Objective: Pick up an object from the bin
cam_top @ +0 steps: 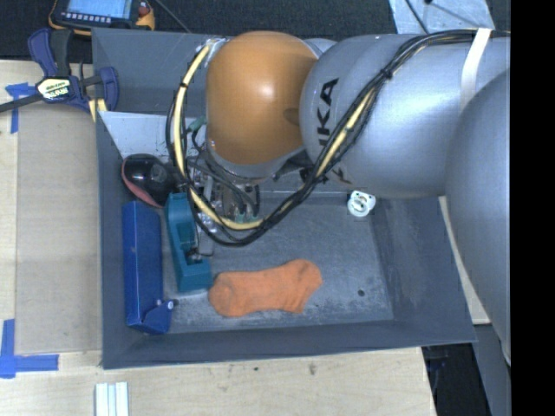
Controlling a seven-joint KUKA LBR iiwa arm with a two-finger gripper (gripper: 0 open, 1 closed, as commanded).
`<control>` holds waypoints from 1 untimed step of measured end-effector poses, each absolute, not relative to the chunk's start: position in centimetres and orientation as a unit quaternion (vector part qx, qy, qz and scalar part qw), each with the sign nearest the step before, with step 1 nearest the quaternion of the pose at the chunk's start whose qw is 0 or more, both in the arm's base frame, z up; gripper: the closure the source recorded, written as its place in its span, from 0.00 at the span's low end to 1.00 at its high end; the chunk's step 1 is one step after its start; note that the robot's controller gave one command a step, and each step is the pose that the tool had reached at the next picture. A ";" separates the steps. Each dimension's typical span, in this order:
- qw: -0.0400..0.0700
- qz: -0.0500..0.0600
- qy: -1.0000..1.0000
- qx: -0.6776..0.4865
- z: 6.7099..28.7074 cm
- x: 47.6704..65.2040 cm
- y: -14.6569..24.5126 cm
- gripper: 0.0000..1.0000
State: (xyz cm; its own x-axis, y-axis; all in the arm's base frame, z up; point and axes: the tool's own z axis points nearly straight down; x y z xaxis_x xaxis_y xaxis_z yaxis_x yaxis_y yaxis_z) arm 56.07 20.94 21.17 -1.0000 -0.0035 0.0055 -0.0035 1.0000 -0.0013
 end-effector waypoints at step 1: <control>-0.001 -0.001 -1.000 0.000 21.7 56.2 20.9 0.00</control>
Offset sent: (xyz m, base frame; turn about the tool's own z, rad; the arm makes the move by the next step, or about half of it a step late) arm -0.0719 -0.0235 -0.0688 -0.2547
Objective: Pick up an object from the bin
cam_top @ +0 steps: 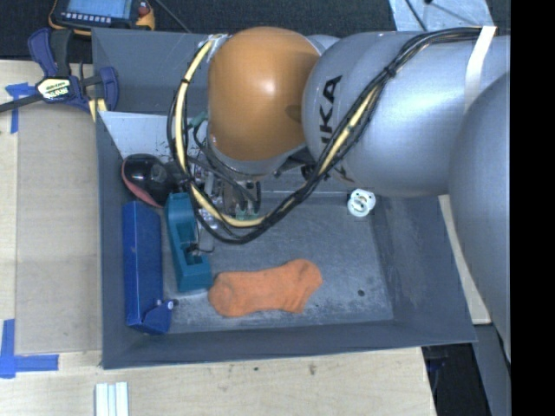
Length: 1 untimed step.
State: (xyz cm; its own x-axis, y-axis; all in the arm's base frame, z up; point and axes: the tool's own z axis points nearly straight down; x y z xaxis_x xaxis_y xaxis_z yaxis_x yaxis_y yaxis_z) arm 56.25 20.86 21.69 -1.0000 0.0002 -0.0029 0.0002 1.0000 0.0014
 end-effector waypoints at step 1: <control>0.004 0.001 0.996 -0.087 17.0 51.5 19.4 0.00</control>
Offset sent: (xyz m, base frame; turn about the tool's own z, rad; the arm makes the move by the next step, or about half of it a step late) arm -0.0772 -0.0632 -0.0575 -0.1940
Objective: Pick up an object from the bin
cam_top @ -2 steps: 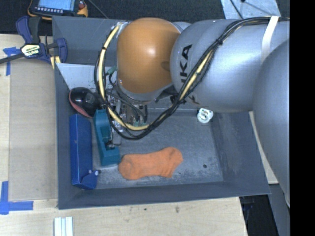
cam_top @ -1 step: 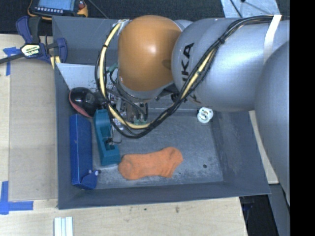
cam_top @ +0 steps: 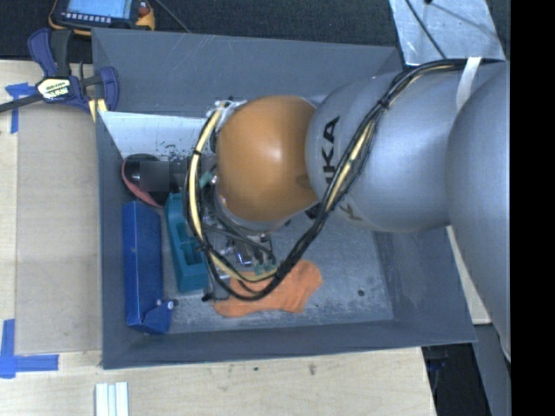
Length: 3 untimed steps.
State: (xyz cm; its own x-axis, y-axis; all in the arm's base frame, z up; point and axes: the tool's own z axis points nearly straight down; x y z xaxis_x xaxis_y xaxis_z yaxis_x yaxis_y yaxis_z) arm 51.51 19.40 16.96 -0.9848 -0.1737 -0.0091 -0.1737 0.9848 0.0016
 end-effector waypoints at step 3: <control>0.002 0.000 0.999 -0.032 8.4 49.3 12.7 0.00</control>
Offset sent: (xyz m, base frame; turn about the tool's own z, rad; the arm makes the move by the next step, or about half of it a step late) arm -0.0280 -0.0609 -0.0355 -0.1879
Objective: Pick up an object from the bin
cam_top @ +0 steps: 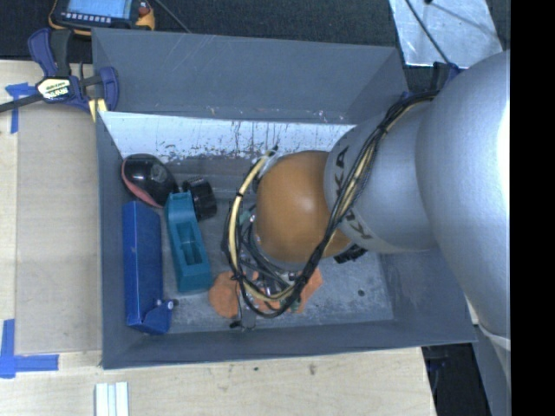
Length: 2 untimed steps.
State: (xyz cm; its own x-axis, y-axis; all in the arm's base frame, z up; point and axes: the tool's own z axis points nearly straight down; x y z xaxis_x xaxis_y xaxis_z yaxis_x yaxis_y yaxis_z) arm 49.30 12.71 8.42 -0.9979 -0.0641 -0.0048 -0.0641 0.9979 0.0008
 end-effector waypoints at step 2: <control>0.000 0.000 0.998 -0.063 7.0 48.5 10.7 1.00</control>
Offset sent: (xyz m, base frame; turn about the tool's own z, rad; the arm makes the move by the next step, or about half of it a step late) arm 0.0000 0.0000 0.0000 0.0000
